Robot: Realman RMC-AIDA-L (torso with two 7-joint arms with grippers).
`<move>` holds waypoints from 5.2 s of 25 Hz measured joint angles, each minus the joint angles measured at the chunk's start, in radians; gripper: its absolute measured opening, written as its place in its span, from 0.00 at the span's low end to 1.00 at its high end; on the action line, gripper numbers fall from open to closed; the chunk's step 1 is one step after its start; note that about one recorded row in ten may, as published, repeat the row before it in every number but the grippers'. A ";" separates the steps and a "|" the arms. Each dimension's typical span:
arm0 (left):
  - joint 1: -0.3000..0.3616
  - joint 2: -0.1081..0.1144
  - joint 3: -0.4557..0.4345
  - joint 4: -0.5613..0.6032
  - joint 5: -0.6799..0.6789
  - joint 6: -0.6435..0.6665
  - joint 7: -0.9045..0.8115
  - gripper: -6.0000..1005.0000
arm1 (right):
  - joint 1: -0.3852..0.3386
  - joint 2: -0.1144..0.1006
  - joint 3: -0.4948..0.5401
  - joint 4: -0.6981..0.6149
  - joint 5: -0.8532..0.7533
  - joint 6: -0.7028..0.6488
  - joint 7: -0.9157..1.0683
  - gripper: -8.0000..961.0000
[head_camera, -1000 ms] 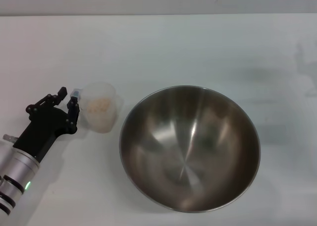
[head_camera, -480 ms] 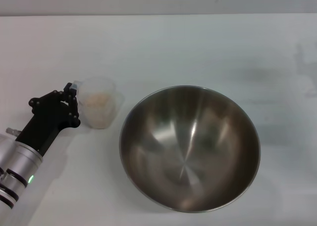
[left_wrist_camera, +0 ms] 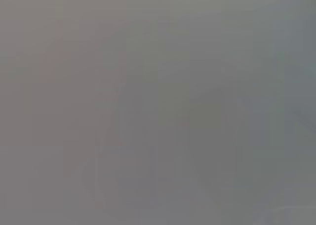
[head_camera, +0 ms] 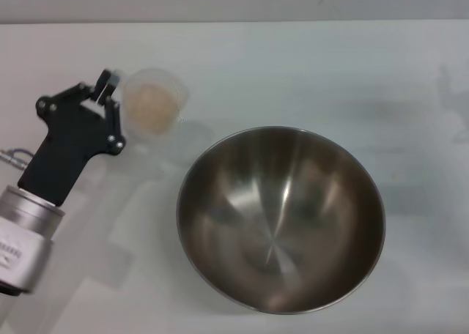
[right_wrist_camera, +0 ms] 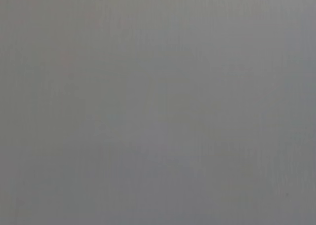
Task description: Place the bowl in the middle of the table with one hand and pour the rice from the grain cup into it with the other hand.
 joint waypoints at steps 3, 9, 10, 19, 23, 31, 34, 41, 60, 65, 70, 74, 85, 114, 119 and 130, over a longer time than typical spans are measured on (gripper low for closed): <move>-0.012 0.001 0.022 0.004 0.018 0.065 0.115 0.03 | 0.002 -0.001 0.000 -0.002 0.001 -0.001 0.000 0.53; -0.037 0.000 0.036 0.001 0.143 0.129 0.443 0.03 | 0.009 -0.002 0.002 -0.012 0.007 -0.002 -0.002 0.53; -0.041 0.000 0.036 0.001 0.166 0.131 0.489 0.03 | 0.012 -0.002 0.003 -0.012 0.007 -0.002 -0.002 0.53; -0.061 -0.001 0.037 0.005 0.307 0.133 0.839 0.03 | 0.040 -0.004 0.009 -0.005 0.008 0.016 -0.004 0.53; -0.064 0.000 0.037 0.006 0.338 0.128 0.968 0.03 | 0.049 -0.004 0.013 -0.004 0.008 0.044 -0.005 0.52; -0.070 0.003 0.037 0.015 0.368 0.124 1.179 0.03 | 0.067 -0.006 0.028 -0.002 0.008 0.063 -0.005 0.52; -0.073 0.002 0.038 0.017 0.380 0.121 1.242 0.03 | 0.069 -0.006 0.043 -0.001 0.007 0.070 -0.005 0.52; -0.078 0.002 0.038 0.017 0.396 0.120 1.348 0.03 | 0.072 -0.009 0.052 -0.001 0.006 0.073 -0.005 0.52; -0.074 0.005 0.026 0.001 0.388 0.112 1.360 0.03 | 0.071 -0.009 0.058 -0.006 0.007 0.072 -0.005 0.52; -0.039 0.001 -0.062 -0.040 0.385 0.115 0.948 0.03 | 0.064 -0.004 0.059 -0.019 0.007 0.060 -0.004 0.52; -0.024 -0.001 -0.147 -0.048 0.356 0.080 0.459 0.03 | 0.061 -0.002 0.060 -0.029 0.007 0.059 0.005 0.52; -0.011 -0.001 -0.161 -0.046 0.186 -0.019 0.066 0.03 | 0.061 -0.001 0.060 -0.036 0.008 0.054 0.006 0.52; -0.005 -0.001 -0.159 -0.063 -0.096 -0.357 -0.233 0.03 | 0.058 -0.001 0.059 -0.035 0.008 0.049 0.044 0.52; 0.027 0.000 -0.151 -0.051 -0.173 -0.460 -0.313 0.27 | 0.047 0.004 0.050 -0.039 0.001 0.018 0.068 0.52; 0.073 0.004 -0.143 -0.045 -0.172 -0.407 -0.319 0.36 | 0.055 0.002 0.050 -0.030 0.000 0.021 0.068 0.52; 0.100 0.004 -0.112 -0.039 -0.172 -0.156 -0.472 0.54 | 0.049 0.006 -0.073 -0.001 -0.002 0.075 0.064 0.52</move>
